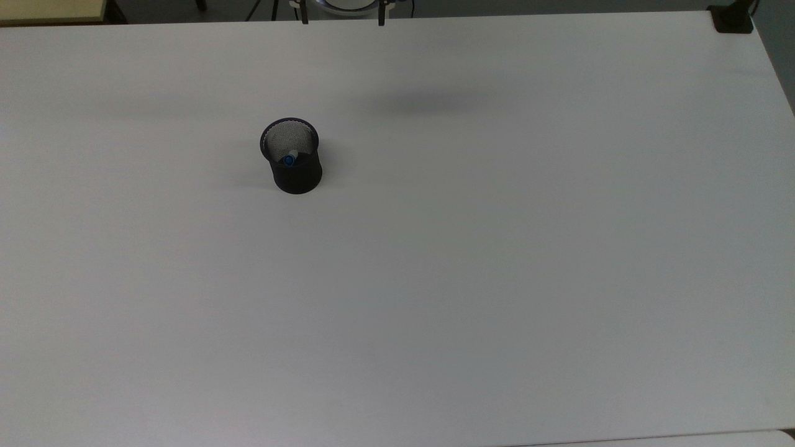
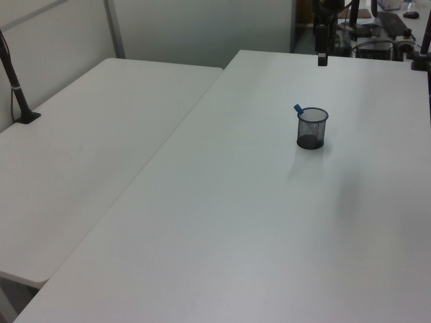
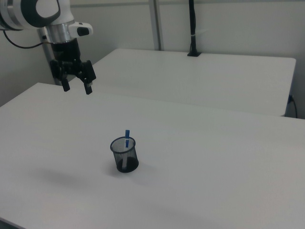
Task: Remove the marker
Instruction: 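Move the open gripper down over the black mesh cup toward the marker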
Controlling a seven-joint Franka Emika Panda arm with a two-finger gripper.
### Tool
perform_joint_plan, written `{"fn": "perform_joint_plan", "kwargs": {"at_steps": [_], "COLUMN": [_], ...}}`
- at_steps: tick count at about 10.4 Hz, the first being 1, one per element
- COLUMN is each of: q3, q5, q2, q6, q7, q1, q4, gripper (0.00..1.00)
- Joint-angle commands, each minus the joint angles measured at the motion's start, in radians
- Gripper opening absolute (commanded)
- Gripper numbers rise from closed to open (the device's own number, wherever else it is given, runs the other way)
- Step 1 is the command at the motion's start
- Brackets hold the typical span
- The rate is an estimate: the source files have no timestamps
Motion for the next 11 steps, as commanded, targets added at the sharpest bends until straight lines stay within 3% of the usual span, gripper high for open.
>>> {"fn": "perform_joint_plan", "kwargs": {"at_steps": [1,7,9,10,11], "q3": [-0.001,-0.003,-0.001,-0.003,-0.003], "q5": [-0.002,-0.001,-0.001,-0.002,-0.015], "q2": [0.005,0.012,0.012,0.041,0.073], "q6": [0.012,0.014,0.07,0.098,0.127], "q7": [-0.001,-0.001,-0.003,-0.007,-0.019], "q1": [0.0,-0.023,-0.055,-0.062,-0.078], "q4": [0.009,0.007,0.0,-0.002,0.001], "gripper": [1.0,1.0,0.9,0.91,1.0]}}
